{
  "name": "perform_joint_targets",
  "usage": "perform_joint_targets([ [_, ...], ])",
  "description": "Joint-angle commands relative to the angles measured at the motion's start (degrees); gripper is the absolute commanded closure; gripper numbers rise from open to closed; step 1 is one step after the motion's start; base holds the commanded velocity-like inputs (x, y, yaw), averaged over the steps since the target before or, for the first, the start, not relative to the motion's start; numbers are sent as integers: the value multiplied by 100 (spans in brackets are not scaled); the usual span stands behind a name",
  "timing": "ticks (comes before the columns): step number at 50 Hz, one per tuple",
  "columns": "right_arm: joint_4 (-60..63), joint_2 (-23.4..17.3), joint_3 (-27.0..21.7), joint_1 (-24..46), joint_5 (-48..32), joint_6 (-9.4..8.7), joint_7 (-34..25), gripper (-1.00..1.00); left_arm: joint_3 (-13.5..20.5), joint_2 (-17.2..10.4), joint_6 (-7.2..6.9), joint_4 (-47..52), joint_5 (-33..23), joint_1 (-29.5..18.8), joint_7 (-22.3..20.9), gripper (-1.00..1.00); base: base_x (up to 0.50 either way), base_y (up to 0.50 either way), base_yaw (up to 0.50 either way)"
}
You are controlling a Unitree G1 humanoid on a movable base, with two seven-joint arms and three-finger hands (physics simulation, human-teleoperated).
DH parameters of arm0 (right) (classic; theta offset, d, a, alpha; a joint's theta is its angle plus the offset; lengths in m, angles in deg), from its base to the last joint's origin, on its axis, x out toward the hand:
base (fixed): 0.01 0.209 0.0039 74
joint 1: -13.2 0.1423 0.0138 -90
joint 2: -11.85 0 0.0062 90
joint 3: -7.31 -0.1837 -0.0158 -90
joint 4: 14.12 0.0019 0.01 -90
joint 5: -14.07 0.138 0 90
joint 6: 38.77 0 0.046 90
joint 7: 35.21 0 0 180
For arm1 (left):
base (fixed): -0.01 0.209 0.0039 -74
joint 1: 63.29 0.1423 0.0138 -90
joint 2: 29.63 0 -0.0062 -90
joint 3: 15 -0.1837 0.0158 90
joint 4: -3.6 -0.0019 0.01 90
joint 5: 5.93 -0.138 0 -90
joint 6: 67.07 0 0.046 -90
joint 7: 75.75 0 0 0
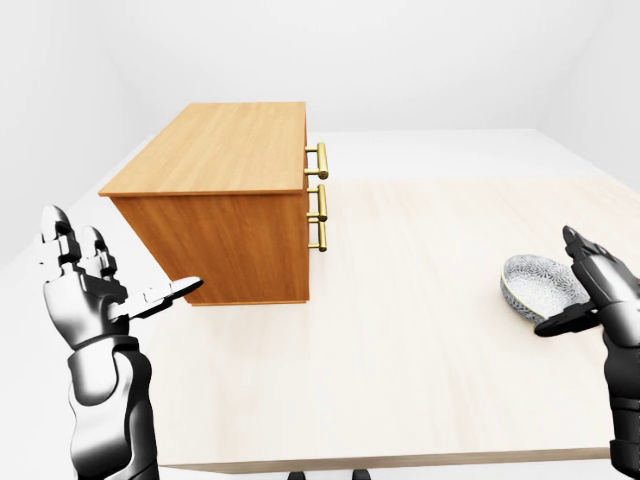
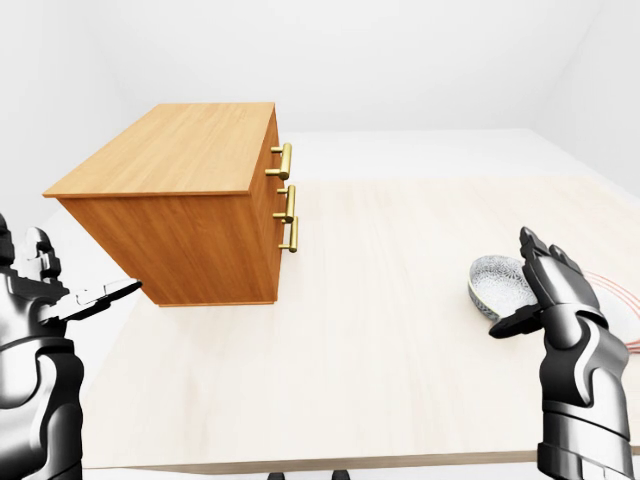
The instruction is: Put the bowl on top of the cabinet.
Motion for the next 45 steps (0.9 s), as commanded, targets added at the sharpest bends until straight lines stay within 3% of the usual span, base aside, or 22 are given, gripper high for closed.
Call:
perform_joint_targets([
  [1,-924,66,288,44,145,0,430,-100,-99,48,0,-301,-6,-69,52,-100,0,0,0],
  [15,-2163,-170,625,302,277,0,884,-100,-115,57,0,-329,-23,-64,53,-100,0,0,0],
  [17,-2526,-188,717,377,336,111,1083,-100,-118,57,0,-336,-24,-64,52,-100,0,0,0],
  [28,-3185,-260,1077,677,426,264,1296,-100,-114,57,0,-273,-19,-60,63,-100,0,0,0],
  [32,-3642,-258,1211,811,522,467,1497,-100,-116,60,0,-268,-23,-61,60,-100,0,0,0],
  [45,-4295,-417,1490,1200,545,601,1625,-100,-122,63,0,-243,-31,-64,62,-100,0,0,0],
])
